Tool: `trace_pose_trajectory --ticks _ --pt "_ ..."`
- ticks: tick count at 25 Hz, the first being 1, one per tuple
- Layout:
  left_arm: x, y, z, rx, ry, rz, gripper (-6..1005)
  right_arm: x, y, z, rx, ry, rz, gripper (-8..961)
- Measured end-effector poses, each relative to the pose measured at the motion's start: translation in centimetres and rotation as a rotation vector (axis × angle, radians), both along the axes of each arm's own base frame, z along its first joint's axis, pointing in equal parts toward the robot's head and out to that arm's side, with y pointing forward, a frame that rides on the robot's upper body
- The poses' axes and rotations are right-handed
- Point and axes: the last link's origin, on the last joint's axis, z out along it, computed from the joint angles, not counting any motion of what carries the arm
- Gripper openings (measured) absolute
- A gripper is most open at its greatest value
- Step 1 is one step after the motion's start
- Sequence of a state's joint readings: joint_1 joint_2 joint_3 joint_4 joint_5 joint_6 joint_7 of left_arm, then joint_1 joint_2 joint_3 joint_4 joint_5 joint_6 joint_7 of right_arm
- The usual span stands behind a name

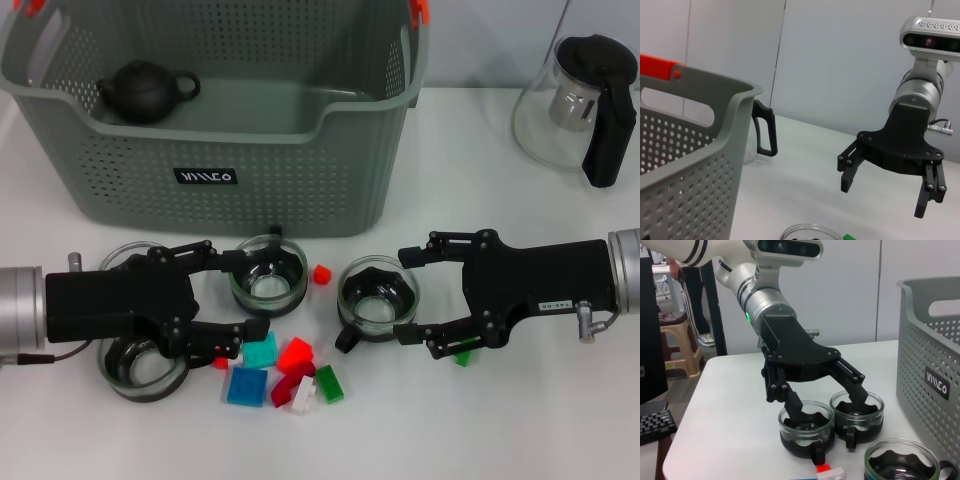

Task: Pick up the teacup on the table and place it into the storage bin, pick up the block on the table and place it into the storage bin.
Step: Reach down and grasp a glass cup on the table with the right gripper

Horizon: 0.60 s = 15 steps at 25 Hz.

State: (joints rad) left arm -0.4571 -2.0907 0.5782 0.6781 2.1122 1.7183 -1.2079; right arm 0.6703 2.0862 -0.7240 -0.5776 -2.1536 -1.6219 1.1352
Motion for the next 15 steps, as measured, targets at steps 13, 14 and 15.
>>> trace_pose_trajectory --ticks 13,14,15 --pt "0.3 -0.4 0.7 0.036 -0.075 -0.012 933 -1.2 0.7 1.1 -0.055 -0.12 0.04 927" --pt "0.3 -0.4 0.7 0.038 -0.079 -0.012 933 -1.5 0.8 1.1 -0.064 -0.147 0.055 927" --pt "0.3 -0.5 0.7 0.04 -0.082 -0.011 933 -1.7 0.9 1.0 -0.072 -0.17 0.064 926"
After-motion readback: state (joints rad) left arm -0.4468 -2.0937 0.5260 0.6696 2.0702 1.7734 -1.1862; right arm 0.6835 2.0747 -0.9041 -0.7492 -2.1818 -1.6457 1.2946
